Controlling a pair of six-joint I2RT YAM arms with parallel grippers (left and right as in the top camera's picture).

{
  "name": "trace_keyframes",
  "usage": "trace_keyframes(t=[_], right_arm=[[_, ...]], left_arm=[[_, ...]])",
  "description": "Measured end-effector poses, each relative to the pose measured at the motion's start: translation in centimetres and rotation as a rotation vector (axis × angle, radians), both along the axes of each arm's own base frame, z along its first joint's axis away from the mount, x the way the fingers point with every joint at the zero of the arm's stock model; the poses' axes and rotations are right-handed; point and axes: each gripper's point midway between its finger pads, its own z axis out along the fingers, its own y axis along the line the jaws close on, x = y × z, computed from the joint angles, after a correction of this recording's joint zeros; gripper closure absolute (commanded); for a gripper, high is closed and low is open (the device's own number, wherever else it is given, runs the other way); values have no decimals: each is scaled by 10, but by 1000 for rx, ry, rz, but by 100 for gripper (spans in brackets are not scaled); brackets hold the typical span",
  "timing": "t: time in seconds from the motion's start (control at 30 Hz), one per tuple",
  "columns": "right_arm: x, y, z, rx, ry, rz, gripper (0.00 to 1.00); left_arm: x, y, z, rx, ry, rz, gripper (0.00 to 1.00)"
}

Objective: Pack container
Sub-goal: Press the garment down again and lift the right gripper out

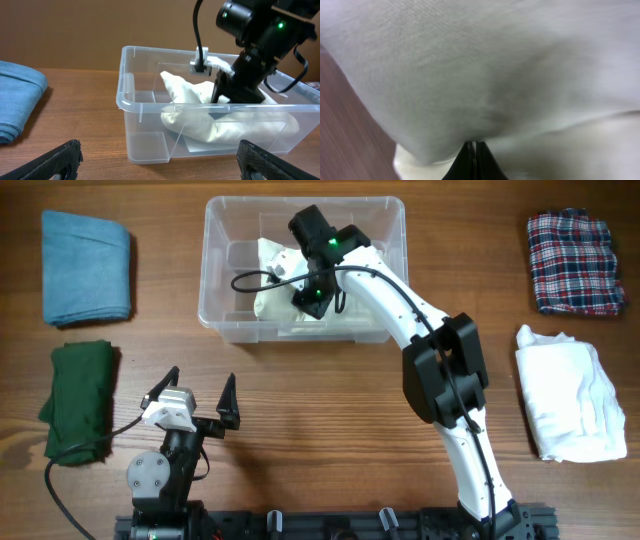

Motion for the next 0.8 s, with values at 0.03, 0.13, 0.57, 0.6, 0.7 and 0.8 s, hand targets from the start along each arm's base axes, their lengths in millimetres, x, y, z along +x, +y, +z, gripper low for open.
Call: trace_keyframes(t=[0.03,0.13,0.57,0.6,0.7,0.8], right_arm=[[3,0,4,5,-10,-4,96],[10,-1,13,12,-32,-11,94],[17,-16,22,-23,-52,-45,87],[18,-18,22,-22,-54,-49,90],[23,-22,23,-18,-59,-64,96],[25,-25,24,-16,-60,-74,96]], left_arm=[[0,0,0,0,0,0,0],[0,0,0,0,0,0,0],[0,0,0,0,0,0,0],[0,0,0,0,0,0,0],[0,0,0,0,0,0,0],[0,0,0,0,0,0,0]])
